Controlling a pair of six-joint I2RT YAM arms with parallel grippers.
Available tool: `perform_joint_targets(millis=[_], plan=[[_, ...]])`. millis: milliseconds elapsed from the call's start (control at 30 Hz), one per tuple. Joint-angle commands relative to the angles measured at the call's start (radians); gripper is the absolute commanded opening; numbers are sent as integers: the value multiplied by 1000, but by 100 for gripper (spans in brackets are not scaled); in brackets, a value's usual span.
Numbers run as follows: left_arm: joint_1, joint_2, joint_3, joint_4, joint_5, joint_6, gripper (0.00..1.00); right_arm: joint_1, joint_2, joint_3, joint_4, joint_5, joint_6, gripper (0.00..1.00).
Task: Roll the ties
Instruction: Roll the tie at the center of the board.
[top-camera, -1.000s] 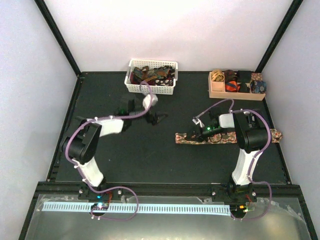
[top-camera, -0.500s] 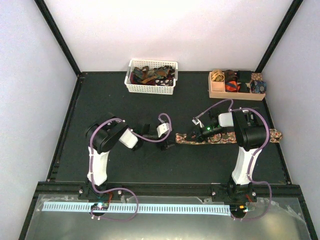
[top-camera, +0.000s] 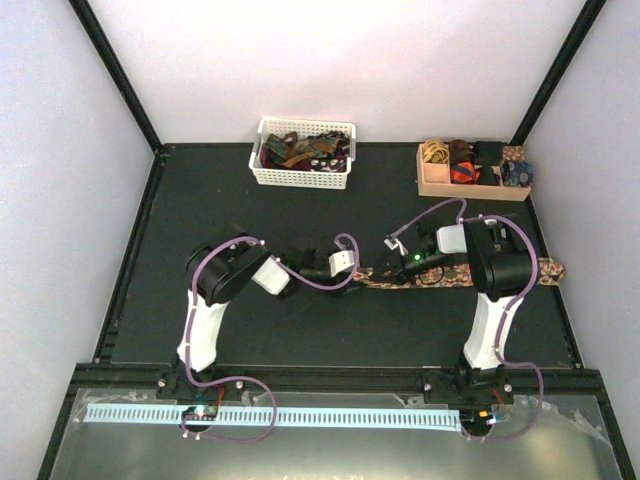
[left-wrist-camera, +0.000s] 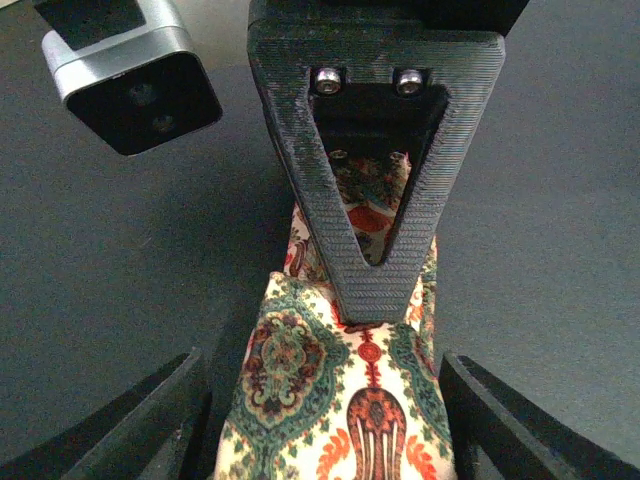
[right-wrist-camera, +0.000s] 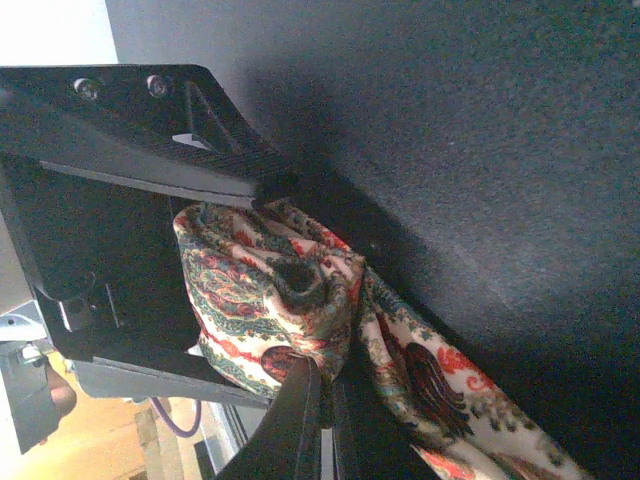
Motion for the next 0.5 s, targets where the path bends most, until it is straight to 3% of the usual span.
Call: perform_joint_targets(millis=[0,233,467], plan=[[-12,11,47,-89,-28,77,63,4,41,-16,-8,126,-10,4],[-12,-70,55,-297,-76,207,49,3,15,-9,-7,116,-16,8],[-13,-118,101,-532,-150,272,44,-12,-59,37,-76,120,-68,28]])
